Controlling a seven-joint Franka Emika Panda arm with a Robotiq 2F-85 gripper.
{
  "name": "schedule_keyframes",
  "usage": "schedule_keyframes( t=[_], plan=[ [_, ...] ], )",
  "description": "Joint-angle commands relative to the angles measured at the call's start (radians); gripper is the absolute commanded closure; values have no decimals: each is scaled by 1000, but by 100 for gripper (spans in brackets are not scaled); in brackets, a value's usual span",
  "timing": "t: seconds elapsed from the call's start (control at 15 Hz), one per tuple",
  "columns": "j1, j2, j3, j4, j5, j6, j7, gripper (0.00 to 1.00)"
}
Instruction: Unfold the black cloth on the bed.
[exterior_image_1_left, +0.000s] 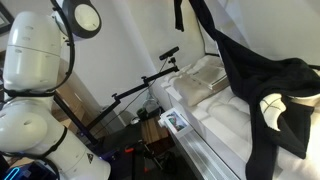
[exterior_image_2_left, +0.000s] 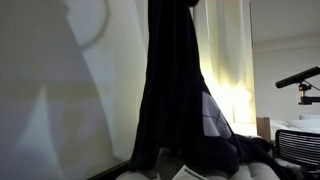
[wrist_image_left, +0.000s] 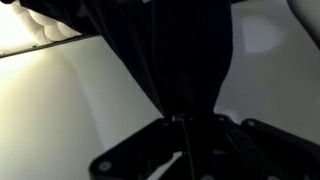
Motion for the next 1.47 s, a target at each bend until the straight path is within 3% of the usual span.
schedule_keyframes(
  t=[0.0, 0.27, 0.33, 0.6, 1.0, 1.4],
  plan=[
    [-70, -23, 68, -23, 111, -93, -141, 65],
    [-124, -21, 109, -24, 193, -256, -277, 36],
    [-72, 18, -5, 64, 275, -336, -335, 27],
    [-82, 26, -83, 99, 348, -548, -467, 1],
    [-133, 87, -245, 180, 284, -620, -492, 0],
    [-240, 156, -293, 210, 320, -660, -458, 0]
  ],
)
